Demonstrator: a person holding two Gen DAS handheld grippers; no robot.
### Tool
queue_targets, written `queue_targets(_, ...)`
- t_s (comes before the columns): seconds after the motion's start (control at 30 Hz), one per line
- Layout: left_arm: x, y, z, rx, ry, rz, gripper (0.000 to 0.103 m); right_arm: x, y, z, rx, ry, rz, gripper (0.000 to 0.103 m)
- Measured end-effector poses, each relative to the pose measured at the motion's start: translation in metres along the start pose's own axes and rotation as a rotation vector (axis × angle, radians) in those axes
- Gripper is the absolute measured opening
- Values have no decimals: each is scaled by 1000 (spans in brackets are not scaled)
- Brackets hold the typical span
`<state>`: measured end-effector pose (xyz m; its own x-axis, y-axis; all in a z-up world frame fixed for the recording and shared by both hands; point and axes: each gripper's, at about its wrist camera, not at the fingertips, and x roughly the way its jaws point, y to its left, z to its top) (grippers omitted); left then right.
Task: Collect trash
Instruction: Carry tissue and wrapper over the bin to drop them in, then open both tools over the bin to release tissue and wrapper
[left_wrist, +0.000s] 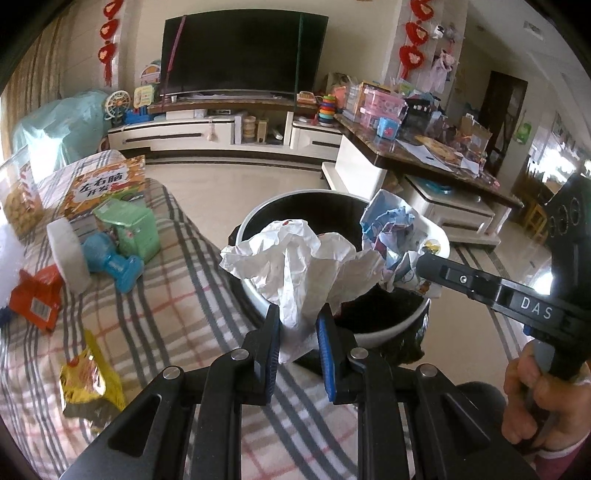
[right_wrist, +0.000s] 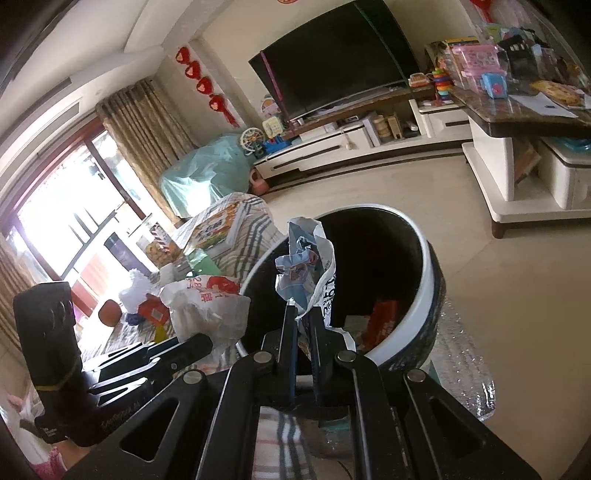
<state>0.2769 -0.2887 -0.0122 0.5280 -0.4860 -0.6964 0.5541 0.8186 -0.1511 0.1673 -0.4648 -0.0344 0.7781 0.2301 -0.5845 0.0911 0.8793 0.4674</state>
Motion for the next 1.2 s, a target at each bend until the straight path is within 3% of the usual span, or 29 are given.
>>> queue_targets(0.5, 33, -12, 22, 22, 25, 14, 19, 13, -10, 12, -11, 22, -31, 6)
queue_targets(0.7, 36, -15, 24, 11, 29, 34, 31, 17, -13, 15, -9, 43, -61, 12)
queue_targets(0.73, 35, -14, 23, 6, 28, 37, 37, 17, -13, 15, -7, 43, -63, 14)
queue_targets(0.77, 35, -13, 22, 3, 29, 39, 46, 17, -12, 15, -7, 40, -64, 18)
queue_targets(0.8, 33, -11, 21, -1, 26, 43, 49, 16, -11, 15, -8, 36, -64, 21)
queue_targets(0.9, 27, -10, 16, -13, 21, 47, 50, 13, -8, 13, -13, 25, -68, 40)
queue_targets(1.1, 2, -1, -1, -44, -3, 51, 54, 8, 0, 8, -20, 9, -69, 52)
queue_targets(1.2, -12, 7, -10, -63, -13, 53, 54, 5, 5, 6, -25, -9, -57, 70)
